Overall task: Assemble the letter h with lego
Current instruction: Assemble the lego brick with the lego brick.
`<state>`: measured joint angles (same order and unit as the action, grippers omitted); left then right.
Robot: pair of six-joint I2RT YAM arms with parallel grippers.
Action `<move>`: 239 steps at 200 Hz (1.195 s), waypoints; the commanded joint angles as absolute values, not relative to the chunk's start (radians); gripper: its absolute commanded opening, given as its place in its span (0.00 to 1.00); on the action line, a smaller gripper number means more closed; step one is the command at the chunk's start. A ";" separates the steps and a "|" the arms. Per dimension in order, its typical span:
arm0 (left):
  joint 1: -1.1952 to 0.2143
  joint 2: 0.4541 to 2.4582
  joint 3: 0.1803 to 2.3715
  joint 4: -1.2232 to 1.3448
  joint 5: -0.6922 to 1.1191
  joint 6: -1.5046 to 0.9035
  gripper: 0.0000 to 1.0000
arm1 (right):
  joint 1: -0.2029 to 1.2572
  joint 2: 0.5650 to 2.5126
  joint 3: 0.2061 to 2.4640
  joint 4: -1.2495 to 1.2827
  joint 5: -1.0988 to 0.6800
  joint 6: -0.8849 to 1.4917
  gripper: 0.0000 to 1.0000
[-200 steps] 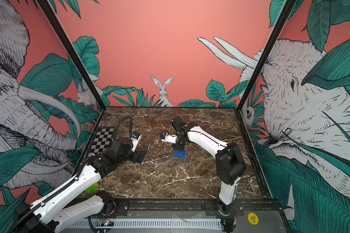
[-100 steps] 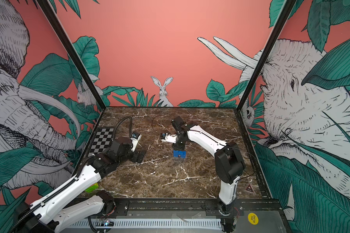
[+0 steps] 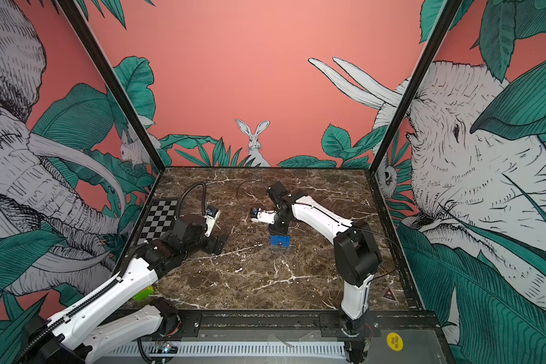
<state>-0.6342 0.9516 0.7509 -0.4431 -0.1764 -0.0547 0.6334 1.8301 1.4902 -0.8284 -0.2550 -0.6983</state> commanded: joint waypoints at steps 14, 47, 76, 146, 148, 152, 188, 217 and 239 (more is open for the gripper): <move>-0.639 0.951 0.751 -0.448 -0.189 -0.043 0.99 | 0.624 1.844 1.503 -0.838 -0.267 -0.715 0.00; -0.640 0.953 0.750 -0.448 -0.193 -0.042 0.99 | 0.617 1.844 1.509 -0.854 -0.265 -0.726 0.00; -0.640 0.954 0.750 -0.448 -0.193 -0.042 0.99 | 0.614 1.838 1.506 -0.867 -0.259 -0.730 0.00; -0.640 0.956 0.753 -0.449 -0.195 -0.041 0.99 | 0.616 1.850 1.500 -0.861 -0.246 -0.700 0.00; -0.640 0.956 0.753 -0.449 -0.196 -0.041 0.99 | 0.617 1.850 1.500 -0.862 -0.246 -0.700 0.00; -0.640 0.958 0.753 -0.448 -0.195 -0.041 0.99 | 0.618 1.849 1.499 -0.862 -0.244 -0.697 0.00; -0.639 0.959 0.753 -0.449 -0.192 -0.041 0.99 | 0.624 1.841 1.470 -0.823 -0.212 -0.670 0.00; -0.640 0.958 0.755 -0.452 -0.194 -0.041 0.99 | 0.633 1.840 1.463 -0.812 -0.190 -0.657 0.00; -0.640 0.954 0.753 -0.451 -0.195 -0.041 0.99 | 0.637 1.813 1.448 -0.772 -0.182 -0.647 0.00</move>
<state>-0.6342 0.9623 0.7509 -0.4431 -0.1841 -0.0513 0.6285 1.8317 1.4822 -0.7963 -0.2173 -0.6666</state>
